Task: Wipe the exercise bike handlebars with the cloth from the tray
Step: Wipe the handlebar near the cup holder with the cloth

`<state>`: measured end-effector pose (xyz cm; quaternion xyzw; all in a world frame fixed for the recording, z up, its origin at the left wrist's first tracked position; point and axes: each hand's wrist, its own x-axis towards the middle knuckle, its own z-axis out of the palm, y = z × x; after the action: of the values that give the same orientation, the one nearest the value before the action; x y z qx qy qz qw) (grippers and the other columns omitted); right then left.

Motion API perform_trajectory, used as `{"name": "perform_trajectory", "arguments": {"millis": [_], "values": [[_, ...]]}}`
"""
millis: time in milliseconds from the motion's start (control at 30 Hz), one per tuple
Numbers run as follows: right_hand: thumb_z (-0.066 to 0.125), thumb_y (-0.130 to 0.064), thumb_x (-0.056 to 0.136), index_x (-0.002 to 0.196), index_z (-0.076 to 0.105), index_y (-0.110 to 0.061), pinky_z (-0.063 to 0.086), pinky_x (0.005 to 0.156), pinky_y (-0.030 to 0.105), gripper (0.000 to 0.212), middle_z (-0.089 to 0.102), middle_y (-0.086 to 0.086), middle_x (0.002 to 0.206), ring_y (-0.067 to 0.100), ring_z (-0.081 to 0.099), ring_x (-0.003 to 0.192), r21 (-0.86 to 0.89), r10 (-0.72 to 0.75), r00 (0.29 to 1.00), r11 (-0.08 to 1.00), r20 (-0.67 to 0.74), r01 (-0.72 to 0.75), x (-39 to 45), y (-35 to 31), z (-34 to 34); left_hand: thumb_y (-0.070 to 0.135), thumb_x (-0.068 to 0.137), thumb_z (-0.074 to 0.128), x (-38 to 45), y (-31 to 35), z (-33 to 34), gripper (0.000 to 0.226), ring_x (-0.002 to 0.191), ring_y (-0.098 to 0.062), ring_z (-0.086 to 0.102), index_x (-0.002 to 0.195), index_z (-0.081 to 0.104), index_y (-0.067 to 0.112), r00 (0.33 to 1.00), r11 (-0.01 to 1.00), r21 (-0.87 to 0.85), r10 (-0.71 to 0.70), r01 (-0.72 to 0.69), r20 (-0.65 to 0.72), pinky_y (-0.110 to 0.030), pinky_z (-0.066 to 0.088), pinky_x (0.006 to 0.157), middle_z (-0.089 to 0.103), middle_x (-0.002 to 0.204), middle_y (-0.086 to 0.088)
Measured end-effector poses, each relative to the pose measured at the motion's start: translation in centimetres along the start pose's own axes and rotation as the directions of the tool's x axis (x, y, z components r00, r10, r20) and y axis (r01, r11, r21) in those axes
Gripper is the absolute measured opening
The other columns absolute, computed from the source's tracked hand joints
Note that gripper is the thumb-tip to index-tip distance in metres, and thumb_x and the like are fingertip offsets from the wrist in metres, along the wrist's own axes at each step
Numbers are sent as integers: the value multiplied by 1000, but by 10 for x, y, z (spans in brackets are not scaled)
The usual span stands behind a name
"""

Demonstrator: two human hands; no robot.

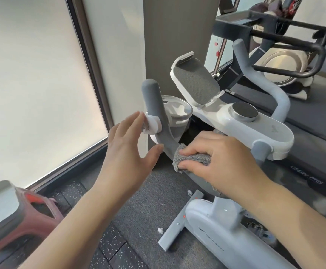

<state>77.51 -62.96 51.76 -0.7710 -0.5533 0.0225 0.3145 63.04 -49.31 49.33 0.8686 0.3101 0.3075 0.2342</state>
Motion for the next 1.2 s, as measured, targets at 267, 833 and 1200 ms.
{"name": "perform_trajectory", "arguments": {"millis": [267,833,1200], "values": [[68,-54,68,85,73,-33,51,72,34,27,65,-19,84,3,62,79,50,-35,998,998,58,32,-20,22,-16,44,77,64,-17,21,17,79,141,-20,24,143,37,11,997,998,56,-31,35,-71,-31,18,117,36,149,-3],[63,-42,77,94,68,-40,44,73,19,18,64,-24,98,-5,59,88,32,-186,970,982,159,183,-57,73,-48,49,75,70,-53,66,56,100,142,-13,17,151,14,15,978,981,33,-186,190,-97,-21,12,111,26,154,1],[62,-31,85,108,70,-35,47,82,21,25,66,-23,108,-5,60,100,78,-260,957,965,126,251,-67,115,-58,46,76,69,-57,78,71,94,140,-14,22,150,20,15,955,965,33,-253,260,-154,-31,19,116,31,152,1]]}}
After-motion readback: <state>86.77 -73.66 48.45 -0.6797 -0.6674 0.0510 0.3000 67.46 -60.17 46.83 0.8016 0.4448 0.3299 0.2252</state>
